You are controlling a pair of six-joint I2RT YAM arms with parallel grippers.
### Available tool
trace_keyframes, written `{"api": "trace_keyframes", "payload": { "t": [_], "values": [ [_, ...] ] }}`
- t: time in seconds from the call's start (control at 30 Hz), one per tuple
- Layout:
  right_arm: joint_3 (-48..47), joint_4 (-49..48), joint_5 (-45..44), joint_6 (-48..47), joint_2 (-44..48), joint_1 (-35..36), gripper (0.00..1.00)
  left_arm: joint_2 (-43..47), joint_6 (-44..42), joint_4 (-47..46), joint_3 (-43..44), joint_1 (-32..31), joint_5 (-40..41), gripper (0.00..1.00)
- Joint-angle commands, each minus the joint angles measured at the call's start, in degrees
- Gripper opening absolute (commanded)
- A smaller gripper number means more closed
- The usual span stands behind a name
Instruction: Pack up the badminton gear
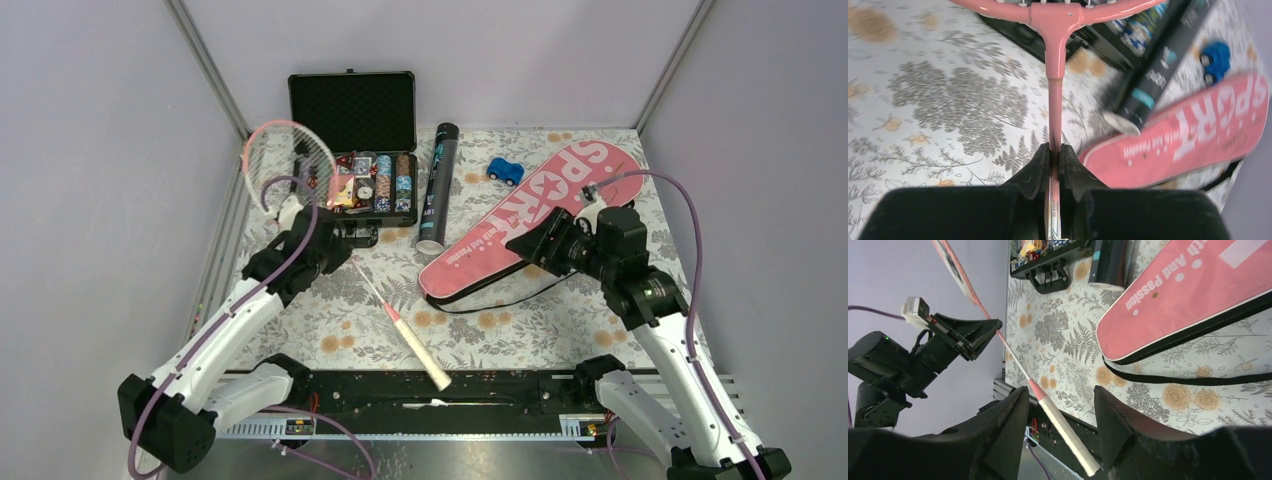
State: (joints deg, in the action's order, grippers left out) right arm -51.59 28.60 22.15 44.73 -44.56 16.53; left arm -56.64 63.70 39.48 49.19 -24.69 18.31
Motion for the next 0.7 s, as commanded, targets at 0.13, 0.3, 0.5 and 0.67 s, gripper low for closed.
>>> {"api": "trace_keyframes", "payload": {
  "t": [0.13,0.3,0.5,0.67],
  "values": [
    [7.1,-11.7,-0.8,8.1,2.0,6.3,0.54,-2.1,-15.8,-8.4,8.0,-13.8,-3.4,0.0],
    [10.7,-19.8,-6.8,10.1,1.4,14.3,0.51,-8.5,-20.0,-10.6,12.9,-21.1,-7.5,0.0],
    [12.9,-29.1,-12.9,9.6,0.4,20.4,0.49,-13.6,-22.3,-11.2,19.1,-26.9,-10.5,0.0],
    [14.0,-34.9,-19.2,9.3,0.5,23.7,0.46,-16.2,-22.9,-11.4,21.7,-30.8,-11.6,0.0]
  ]
}}
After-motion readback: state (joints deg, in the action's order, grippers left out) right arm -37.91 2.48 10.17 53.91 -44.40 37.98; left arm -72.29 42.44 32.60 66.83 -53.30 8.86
